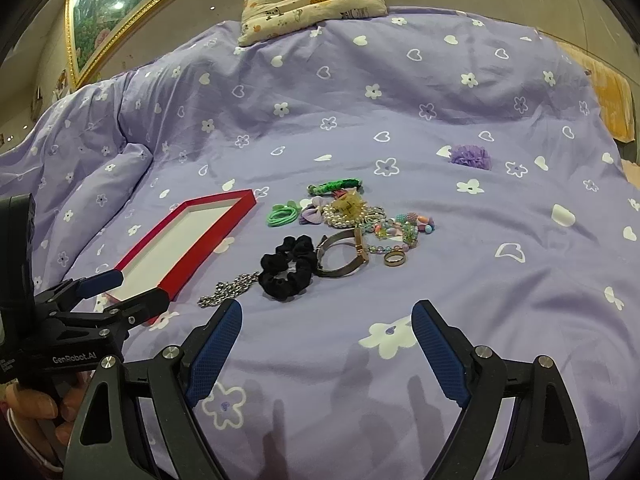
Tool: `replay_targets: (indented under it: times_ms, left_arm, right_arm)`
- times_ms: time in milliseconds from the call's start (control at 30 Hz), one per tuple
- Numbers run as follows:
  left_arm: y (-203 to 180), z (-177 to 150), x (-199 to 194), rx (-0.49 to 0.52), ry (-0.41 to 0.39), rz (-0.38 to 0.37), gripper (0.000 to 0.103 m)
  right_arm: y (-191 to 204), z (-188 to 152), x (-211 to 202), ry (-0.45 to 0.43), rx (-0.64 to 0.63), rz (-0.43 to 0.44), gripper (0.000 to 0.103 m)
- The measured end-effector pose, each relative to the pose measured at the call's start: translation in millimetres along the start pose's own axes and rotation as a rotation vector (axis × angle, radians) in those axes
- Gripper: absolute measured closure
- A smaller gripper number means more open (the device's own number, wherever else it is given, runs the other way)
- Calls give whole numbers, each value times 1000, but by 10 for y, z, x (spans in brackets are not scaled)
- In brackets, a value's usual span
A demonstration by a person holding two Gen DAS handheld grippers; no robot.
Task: Organize jewelry
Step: 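Grasp the black scrunchie with the left tool while the right tool grasps the silver watch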
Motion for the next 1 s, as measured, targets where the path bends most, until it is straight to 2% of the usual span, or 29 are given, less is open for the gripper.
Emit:
replay_targets:
  times_ms: [167,233,400,767,833,1000]
  left_arm:
    - [-79,52,138,-6,43,-42,3]
    - [-119,88,180,-2,50,-55,6]
    - [-215,224,312,13,64,-84,14]
    - [-437,382,712,52,146,-153,29]
    - [-487,370,788,70,166,-159,33]
    - [-584,372,972,109,205,-167,46]
  right_arm:
    - [-100,27,97,23,25,3,26]
    - [-136,37,155,37,26,0,36]
    - [-217,68,319,75,48,18,47]
    - [-385,305,716,121,74,46,59]
    - [-417,335,809,136,85,53,64]
    - [-455,381,1011,167,96,69,68]
Point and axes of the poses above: each gripper's, at about its wrist camera, not at the fingertips, and x roughly the way its jaws point, y to its left, z to its top, the point moved 7 cm from there along x, roughly the way its jaws point, and after that the axes turned 7 degrees about z, right-handed, at the moved point
